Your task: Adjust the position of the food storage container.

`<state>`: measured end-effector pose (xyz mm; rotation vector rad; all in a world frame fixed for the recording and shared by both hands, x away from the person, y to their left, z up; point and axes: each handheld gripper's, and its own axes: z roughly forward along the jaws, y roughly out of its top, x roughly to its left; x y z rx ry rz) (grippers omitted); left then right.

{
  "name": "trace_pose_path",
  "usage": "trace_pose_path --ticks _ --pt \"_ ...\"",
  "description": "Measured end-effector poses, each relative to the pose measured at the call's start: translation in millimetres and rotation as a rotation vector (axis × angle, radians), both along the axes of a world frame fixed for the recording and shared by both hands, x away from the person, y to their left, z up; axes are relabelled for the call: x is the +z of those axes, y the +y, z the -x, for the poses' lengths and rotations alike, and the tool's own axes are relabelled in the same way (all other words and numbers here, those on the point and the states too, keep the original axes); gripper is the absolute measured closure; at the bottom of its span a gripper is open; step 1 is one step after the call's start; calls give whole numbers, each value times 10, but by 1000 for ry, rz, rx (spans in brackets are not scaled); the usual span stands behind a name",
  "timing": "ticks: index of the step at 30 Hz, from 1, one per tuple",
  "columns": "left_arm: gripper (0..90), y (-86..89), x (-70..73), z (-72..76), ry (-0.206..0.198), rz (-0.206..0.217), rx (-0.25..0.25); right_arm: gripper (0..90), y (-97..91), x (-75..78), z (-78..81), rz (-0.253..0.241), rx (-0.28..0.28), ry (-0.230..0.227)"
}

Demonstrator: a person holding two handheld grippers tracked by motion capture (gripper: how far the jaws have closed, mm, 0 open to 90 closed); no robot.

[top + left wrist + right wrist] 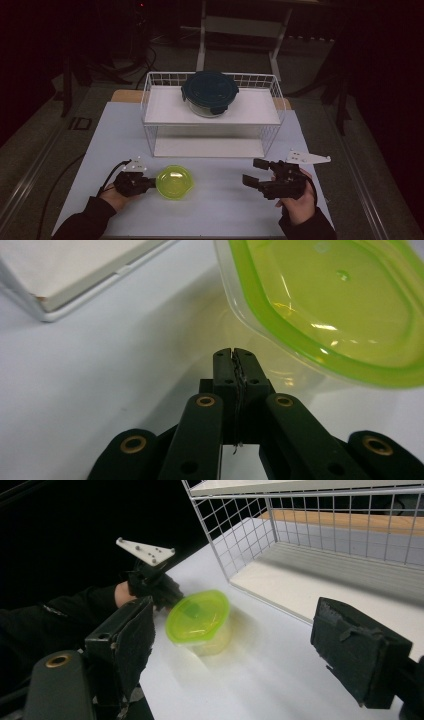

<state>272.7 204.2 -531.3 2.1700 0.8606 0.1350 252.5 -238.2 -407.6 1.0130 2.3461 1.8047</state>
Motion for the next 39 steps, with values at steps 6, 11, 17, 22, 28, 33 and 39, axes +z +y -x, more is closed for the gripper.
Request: trace_pose_path --ticks 6,11,17,22,28,33,39 --pt "883 -88 -3 96 18 13 -41 174 -10 -1 1 -1 -7 -1" --pt "882 -190 -40 147 32 2 -76 174 4 5 5 -2 -6 -5" --pt "882 -195 -63 147 34 8 -72 174 8 -2 7 2 -3 -4" --pt "883 -186 -62 90 40 22 -56 174 19 -9 6 -2 -1 0" --pt "883 -305 -85 90 46 17 -91 174 29 -22 6 3 3 0" --pt "883 -409 -89 59 55 19 -104 174 18 -22 9 2 0 1" --pt "883 -552 -94 27 55 14 -135 174 -3 -21 12 3 -5 3"
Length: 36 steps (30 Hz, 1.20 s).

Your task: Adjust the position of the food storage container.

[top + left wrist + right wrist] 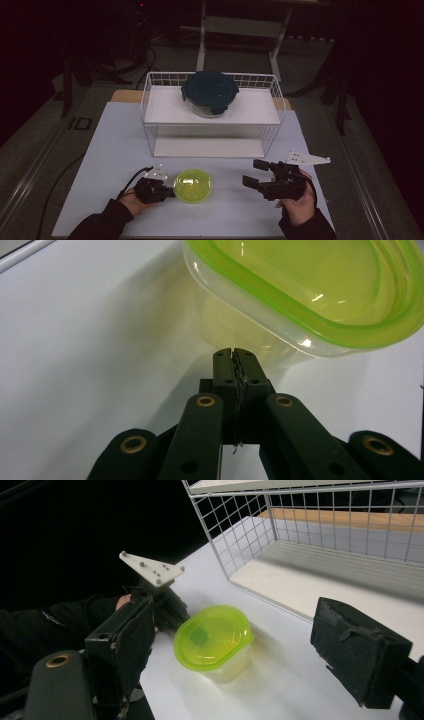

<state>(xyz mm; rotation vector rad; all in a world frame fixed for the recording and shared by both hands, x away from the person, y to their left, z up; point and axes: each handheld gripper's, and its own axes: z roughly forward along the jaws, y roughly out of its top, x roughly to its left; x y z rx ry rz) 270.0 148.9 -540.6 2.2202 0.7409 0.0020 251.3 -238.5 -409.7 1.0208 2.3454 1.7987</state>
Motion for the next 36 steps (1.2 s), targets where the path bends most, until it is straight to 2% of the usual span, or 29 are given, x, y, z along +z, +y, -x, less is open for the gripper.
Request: trace_pose_path --ticks 4,18,21,31,34,36 --pt "883 -58 -5 -18 11 3 0 174 -25 -6 -1 2 -5 -1" --pt "883 -356 13 -87 8 -7 -63 174 -84 -2 5 3 -15 -1" --pt "883 -406 13 -94 6 -4 -62 174 -90 -4 6 2 -15 -1" --pt "882 -502 12 -124 16 9 -65 174 -92 -11 2 2 -15 -2" --pt "881 -467 19 -106 19 3 -67 174 -90 -14 1 4 -15 2" --pt "879 -396 61 -94 23 20 -63 183 -90 -14 2 7 -15 0"
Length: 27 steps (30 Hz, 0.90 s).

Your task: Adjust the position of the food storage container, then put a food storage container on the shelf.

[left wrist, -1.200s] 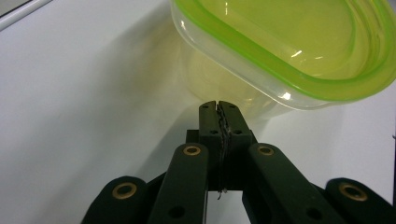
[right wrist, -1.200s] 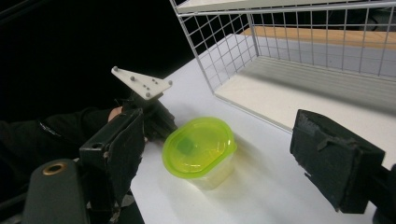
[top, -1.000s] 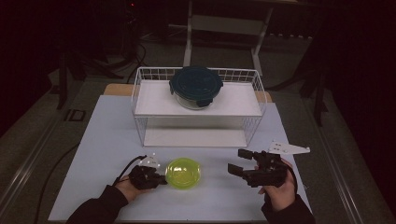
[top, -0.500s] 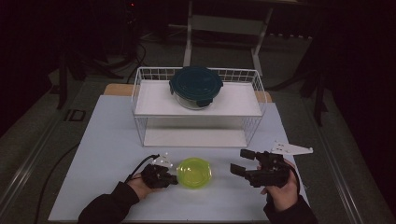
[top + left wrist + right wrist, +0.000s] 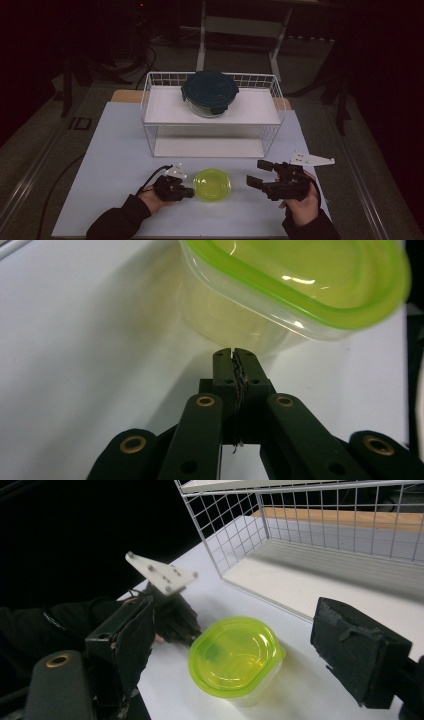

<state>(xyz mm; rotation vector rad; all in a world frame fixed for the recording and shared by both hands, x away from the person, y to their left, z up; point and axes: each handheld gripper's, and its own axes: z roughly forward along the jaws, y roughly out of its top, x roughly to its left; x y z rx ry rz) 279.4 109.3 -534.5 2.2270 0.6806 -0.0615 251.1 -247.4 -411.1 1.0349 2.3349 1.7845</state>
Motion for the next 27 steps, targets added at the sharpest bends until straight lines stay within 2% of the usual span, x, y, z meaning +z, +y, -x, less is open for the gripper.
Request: trace_pose_path --ticks 1,3,4,6,8,10,11,13,17,19,20,23,26,27 --pt "874 44 32 4 -3 4 14 185 -2 0 -1 0 -1 -1" --pt "808 137 114 17 3 34 43 187 -3 1 -5 3 -3 -5" --pt "763 179 165 27 -8 41 56 187 -3 1 -7 5 -2 -9" --pt "624 259 278 54 -13 68 77 186 1 1 -5 8 -1 -13" --pt "533 320 409 104 -39 95 97 186 7 -2 -7 14 -2 -22" --pt "377 363 544 157 -56 131 119 185 10 -1 -7 15 -2 -32" --pt "338 383 606 181 -58 155 121 185 13 1 -8 16 0 -38" --pt "173 405 719 220 -58 179 130 182 22 6 -6 22 1 -54" --pt "91 415 934 282 -86 243 151 168 56 31 -2 41 -1 -74" --pt "4 393 1007 289 -86 250 152 161 76 35 -14 43 -4 -70" --pt "0 377 1041 288 -86 257 152 158 84 32 -27 44 -6 -63" --pt "0 305 1095 255 -55 271 170 147 125 4 -79 65 -7 -44" --pt "0 252 1077 215 -36 276 190 137 170 -48 -139 80 -8 -11" --pt "0 238 1062 192 -17 277 192 136 178 -67 -156 81 -9 -5"
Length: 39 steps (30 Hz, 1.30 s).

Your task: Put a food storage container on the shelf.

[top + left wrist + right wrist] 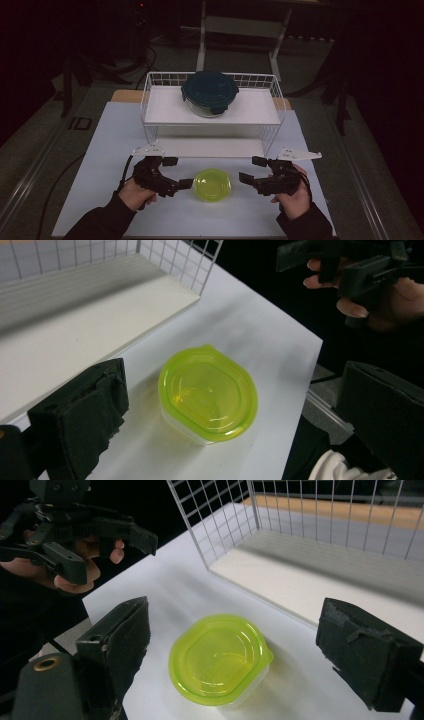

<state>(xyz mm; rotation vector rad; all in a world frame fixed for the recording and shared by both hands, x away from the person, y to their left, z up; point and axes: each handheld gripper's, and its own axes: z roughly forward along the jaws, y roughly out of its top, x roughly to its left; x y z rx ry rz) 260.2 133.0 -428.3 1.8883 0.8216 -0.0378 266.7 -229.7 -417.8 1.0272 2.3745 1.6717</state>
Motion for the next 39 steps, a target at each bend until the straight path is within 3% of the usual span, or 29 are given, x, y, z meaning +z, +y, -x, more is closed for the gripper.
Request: trace_pose_path --ticks 4,8,9,10,12,13,14,15,19,20,25,29,32,34,35,39 --pt "0 -58 -71 -89 53 9 22 138 61 -104 -94 31 -34 63" --pt "1 -149 -187 -188 163 -5 -5 139 104 -216 -170 35 -20 150" --pt "1 -149 -187 -188 163 -5 -5 139 104 -216 -170 35 -20 150" --pt "1 -176 -241 -225 207 2 9 145 110 -251 -196 30 -24 182" --pt "1 -198 -300 -263 253 -3 28 194 118 -331 -253 28 -34 246" --pt "16 -208 -329 -280 277 -9 45 211 130 -398 -295 26 -38 305" --pt "16 -204 -359 -293 292 -9 60 211 130 -398 -295 26 -38 305" --pt "22 -198 -390 -306 312 -2 74 222 140 -433 -312 29 -40 333" --pt "94 -164 -512 -348 395 18 110 269 186 -576 -362 58 -59 423" --pt "148 -156 -542 -354 414 19 121 297 204 -638 -377 63 -67 463" --pt "226 -171 -689 -355 513 42 133 405 233 -747 -383 76 -75 511" --pt "422 -162 -765 -339 535 53 153 526 235 -835 -404 49 -75 563" --pt "504 -167 -792 -341 556 54 150 602 239 -885 -421 15 -64 617" --pt "517 -176 -800 -343 556 46 151 611 251 -901 -422 25 -58 626" --pt "568 -185 -806 -345 558 42 144 676 259 -916 -419 19 -53 635" --pt "657 -213 -822 -346 568 45 132 734 284 -910 -410 8 -49 642"
